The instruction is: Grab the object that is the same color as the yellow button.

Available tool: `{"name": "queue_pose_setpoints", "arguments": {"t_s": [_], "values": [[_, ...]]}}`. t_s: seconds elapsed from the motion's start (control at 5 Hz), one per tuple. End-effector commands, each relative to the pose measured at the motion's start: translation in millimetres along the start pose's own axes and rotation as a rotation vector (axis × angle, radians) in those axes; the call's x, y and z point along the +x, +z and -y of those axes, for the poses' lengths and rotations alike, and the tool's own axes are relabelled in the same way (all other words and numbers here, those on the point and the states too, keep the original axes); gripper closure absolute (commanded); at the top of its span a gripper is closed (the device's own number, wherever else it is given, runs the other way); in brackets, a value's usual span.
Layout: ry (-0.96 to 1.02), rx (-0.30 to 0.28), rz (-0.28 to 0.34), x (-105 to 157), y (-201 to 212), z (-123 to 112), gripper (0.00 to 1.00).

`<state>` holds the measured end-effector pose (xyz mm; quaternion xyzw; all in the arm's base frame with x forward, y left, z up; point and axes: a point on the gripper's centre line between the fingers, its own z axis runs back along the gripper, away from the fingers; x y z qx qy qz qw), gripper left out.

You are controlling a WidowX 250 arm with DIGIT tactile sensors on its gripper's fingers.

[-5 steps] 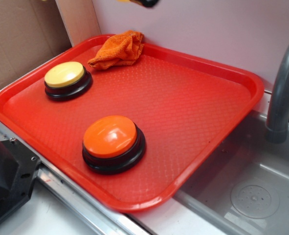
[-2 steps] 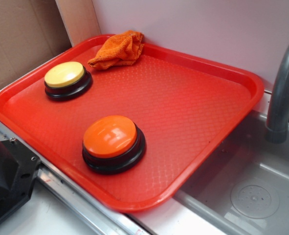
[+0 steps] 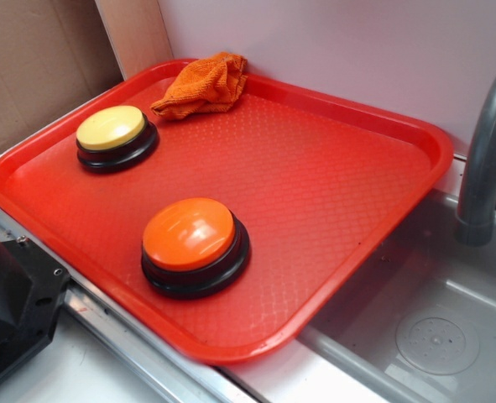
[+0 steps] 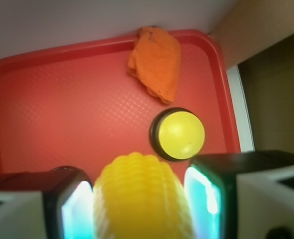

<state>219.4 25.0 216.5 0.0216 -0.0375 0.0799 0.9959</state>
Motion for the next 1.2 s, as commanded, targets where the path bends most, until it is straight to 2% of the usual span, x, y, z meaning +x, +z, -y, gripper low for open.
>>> {"name": "queue_pose_setpoints", "arguments": {"t_s": [0.0,0.8,1.0], "values": [[0.045,-0.017,-0.035,-13,-31,-13,1.0],[0.024,-0.022,-0.04,-4,-36,-2,1.0],[0.021,0.001,-0.041,-5,-37,0,1.0]]}}
